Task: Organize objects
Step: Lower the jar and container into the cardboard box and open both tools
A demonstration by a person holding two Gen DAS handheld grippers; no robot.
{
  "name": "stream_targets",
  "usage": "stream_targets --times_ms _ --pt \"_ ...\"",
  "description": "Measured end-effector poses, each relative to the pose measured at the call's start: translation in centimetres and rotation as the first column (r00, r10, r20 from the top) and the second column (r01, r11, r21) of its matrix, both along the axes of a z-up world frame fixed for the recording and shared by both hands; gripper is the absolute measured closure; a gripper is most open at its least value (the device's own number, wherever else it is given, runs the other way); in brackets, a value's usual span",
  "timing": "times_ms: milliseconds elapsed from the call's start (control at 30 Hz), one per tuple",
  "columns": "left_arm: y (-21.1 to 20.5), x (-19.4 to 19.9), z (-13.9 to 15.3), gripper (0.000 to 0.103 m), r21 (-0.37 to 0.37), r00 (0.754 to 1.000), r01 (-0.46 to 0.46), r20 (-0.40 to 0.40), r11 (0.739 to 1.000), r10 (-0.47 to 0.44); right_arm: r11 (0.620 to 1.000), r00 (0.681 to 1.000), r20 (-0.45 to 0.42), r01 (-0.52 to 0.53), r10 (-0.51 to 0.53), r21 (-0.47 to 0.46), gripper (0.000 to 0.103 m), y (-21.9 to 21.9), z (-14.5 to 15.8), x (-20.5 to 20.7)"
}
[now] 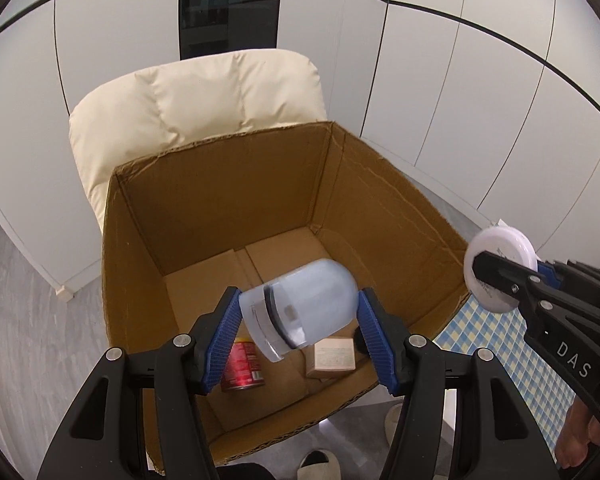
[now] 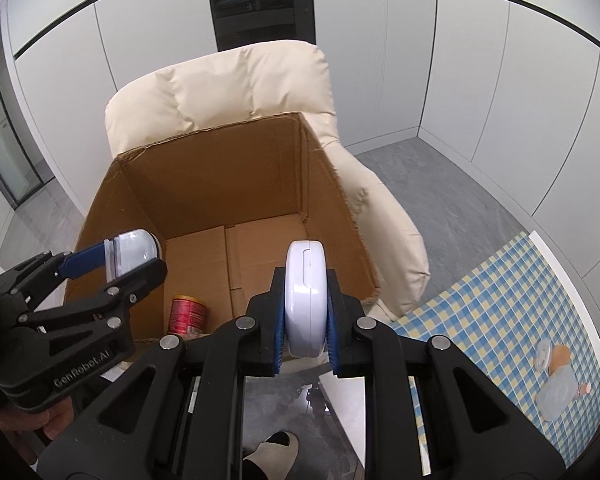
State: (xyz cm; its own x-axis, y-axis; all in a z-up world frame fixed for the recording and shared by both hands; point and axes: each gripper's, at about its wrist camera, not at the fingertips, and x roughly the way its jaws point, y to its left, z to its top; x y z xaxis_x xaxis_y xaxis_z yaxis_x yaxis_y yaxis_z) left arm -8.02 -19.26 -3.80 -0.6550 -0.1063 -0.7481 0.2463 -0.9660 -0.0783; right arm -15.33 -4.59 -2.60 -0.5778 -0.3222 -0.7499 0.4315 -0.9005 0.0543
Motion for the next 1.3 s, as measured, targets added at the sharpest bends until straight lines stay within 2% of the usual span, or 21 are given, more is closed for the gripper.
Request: stream_targets --times_ms 67,167,233,400,833,933,1300 --pt "-0.1 0.1 -0.1 0.039 -0.009 1.000 0.001 0.002 1.000 -0.001 1.000 1.000 0.000 -0.011 0.011 0.003 0.086 -0.7 0.0 -0.1" --pt "-0.5 0.5 0.1 0.027 -0.020 1.000 -0.020 0.003 1.000 0.020 1.000 1.000 -0.001 -0.028 0.028 0.001 0.086 -1.6 0.0 -0.2" --pt "-0.9 1.1 0.4 0.012 -0.029 0.999 -0.039 -0.009 0.999 0.039 0.999 0.999 -0.004 -0.036 0.036 0.001 0.086 -2.1 0.1 -0.3" --pt "-2.2 2.2 1.3 0.002 -0.037 0.995 -0.100 -0.034 0.994 0.099 0.998 0.998 0.003 -0.055 0.055 -0.004 0.086 -3.6 0.0 -0.5" --pt "-5.4 4.5 2.2 0.001 -0.025 0.982 -0.178 -0.062 0.984 0.176 0.993 0.993 -0.008 -0.119 0.119 -0.005 0.087 -7.0 0.0 0.4" --pt "-6.1 5.0 2.1 0.001 -0.027 0.981 -0.187 -0.057 0.982 0.185 0.991 0.991 -0.008 -0.131 0.131 -0.004 0.092 -7.9 -0.1 0.5" --pt "-8.6 6.4 1.4 0.001 -0.019 0.971 -0.236 -0.041 0.972 0.235 0.986 0.986 0.008 -0.166 0.166 -0.002 0.092 -10.8 -0.4 1.0"
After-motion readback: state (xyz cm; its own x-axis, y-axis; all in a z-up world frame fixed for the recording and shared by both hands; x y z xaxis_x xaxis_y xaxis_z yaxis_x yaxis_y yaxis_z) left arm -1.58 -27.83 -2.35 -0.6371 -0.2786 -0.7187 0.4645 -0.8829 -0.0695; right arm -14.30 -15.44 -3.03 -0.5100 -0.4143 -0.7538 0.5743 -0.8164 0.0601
